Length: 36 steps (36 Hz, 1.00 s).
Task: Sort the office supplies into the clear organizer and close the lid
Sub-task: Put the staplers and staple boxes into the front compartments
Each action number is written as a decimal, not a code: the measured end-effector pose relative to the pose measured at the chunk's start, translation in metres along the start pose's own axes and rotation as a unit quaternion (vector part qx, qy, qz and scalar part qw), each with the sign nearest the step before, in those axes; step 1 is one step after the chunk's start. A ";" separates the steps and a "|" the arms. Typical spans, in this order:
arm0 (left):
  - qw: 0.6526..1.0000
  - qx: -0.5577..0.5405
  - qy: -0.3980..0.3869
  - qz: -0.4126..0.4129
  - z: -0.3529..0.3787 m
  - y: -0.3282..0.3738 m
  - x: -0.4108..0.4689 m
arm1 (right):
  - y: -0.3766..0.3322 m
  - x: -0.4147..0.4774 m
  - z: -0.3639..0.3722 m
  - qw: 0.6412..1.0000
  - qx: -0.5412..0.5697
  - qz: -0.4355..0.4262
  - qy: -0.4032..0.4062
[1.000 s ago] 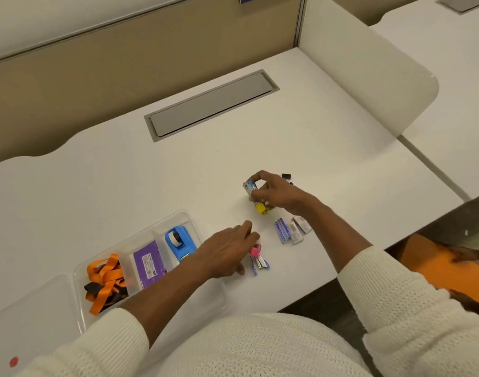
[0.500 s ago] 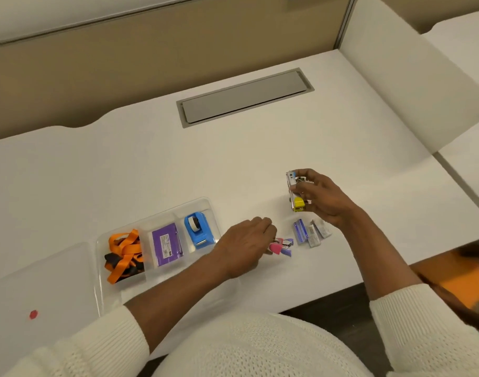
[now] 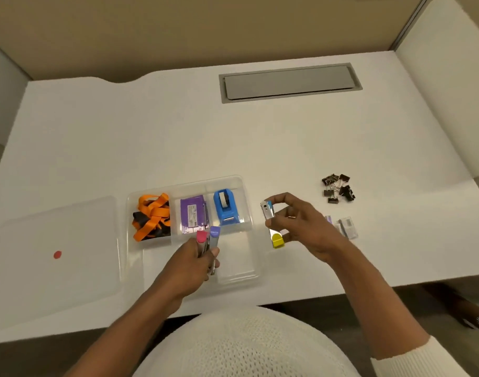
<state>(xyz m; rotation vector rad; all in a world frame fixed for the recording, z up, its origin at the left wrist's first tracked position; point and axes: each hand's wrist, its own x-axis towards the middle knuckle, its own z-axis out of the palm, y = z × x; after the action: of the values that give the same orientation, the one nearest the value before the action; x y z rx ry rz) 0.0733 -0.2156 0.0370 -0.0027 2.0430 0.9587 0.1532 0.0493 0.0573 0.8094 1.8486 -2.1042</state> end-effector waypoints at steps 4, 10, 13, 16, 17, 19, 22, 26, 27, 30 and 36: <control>1.000 -0.004 0.009 0.006 0.001 -0.002 -0.004 | 0.013 -0.003 0.049 0.995 -0.090 0.030 0.010; 1.000 0.017 0.012 -0.009 -0.003 -0.004 -0.013 | 0.032 0.004 0.106 0.920 -0.385 0.018 0.072; 1.000 0.016 0.016 -0.006 -0.009 -0.008 -0.013 | 0.041 0.007 0.122 0.860 -0.499 -0.006 0.105; 1.000 0.003 0.018 0.005 -0.016 -0.011 -0.014 | 0.053 0.011 0.137 0.812 -0.570 -0.032 0.123; 1.000 -0.004 0.020 0.009 -0.018 -0.012 -0.014 | 0.056 0.013 0.142 0.803 -0.581 -0.033 0.127; 0.999 -0.017 0.021 0.019 -0.021 -0.014 -0.014 | 0.059 0.018 0.148 0.794 -0.593 -0.028 0.130; 0.999 -0.020 0.018 0.031 -0.022 -0.014 -0.015 | 0.059 0.023 0.151 0.792 -0.596 -0.022 0.130; 0.999 -0.003 0.011 0.030 -0.018 -0.011 -0.015 | 0.061 0.024 0.150 0.789 -0.600 -0.047 0.124; 1.000 -0.001 0.011 0.029 -0.017 -0.010 -0.015 | 0.061 0.024 0.149 0.792 -0.596 -0.050 0.121; 0.999 0.012 0.024 0.040 -0.012 -0.006 -0.014 | 0.060 0.017 0.144 0.796 -0.590 -0.064 0.122; 0.986 0.132 0.076 0.066 0.009 0.006 -0.004 | 0.041 -0.008 0.110 0.851 -0.493 -0.037 0.179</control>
<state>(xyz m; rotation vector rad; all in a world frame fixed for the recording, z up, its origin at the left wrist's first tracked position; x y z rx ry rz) 0.0802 -0.2073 0.0401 0.2092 2.3223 0.7786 0.1526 -0.0661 0.0331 0.8444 2.7308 -0.7544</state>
